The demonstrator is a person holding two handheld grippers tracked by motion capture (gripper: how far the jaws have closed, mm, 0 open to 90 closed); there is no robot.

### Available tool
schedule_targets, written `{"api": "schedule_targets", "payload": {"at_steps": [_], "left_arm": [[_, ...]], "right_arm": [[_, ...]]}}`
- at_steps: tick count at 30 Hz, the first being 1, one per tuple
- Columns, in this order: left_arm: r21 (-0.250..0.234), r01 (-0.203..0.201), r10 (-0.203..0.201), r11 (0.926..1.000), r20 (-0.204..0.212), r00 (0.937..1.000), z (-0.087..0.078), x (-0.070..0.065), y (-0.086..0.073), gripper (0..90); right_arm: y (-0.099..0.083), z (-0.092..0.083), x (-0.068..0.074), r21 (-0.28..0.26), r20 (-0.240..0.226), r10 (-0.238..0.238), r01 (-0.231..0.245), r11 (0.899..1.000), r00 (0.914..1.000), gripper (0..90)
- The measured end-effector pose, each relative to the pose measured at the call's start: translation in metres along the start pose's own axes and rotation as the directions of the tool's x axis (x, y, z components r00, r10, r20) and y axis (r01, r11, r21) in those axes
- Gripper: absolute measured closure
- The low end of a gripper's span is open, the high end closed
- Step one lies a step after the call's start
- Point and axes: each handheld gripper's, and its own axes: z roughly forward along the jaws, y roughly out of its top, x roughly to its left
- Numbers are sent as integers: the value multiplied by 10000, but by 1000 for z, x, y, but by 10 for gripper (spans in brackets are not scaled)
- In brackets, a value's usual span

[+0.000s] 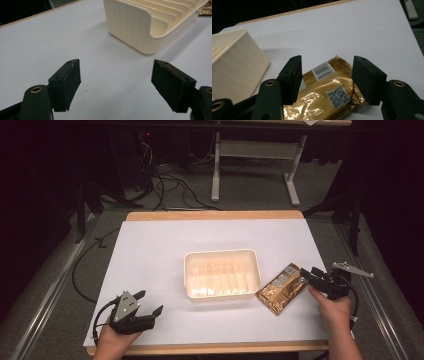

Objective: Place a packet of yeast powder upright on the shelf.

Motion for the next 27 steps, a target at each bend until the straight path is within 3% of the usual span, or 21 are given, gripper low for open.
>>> {"api": "schedule_targets", "payload": {"at_steps": [7,8,13,18,21,27], "left_arm": [[74,-4,5,10000,-70,10000,1,0,-1,238],[115,3,-2,9999,-78,10000,2,-1,-1,238],[177,-70,72,9998,-88,9999,2,-2,-2,238],[200,-58,62,9998,-174,9998,0,-2,-3,238],[139,14,-10,9999,-274,9996,-4,-1,-4,238],[36,130,-129,9999,-445,9989,-11,1,-7,238]], "right_arm": [[-3,2,-20,58,-84,831,-830,9965,9965,409],[-4,2,-25,107,-158,1154,-1152,9933,9932,397],[-7,3,-31,165,-255,1604,-1600,9870,9867,393],[-10,8,-38,429,-537,2376,-2355,9709,9699,349],[-11,12,-41,650,-416,2709,-2679,9612,9617,337],[-14,18,-47,845,-443,2996,-2953,9517,9530,320]]}}
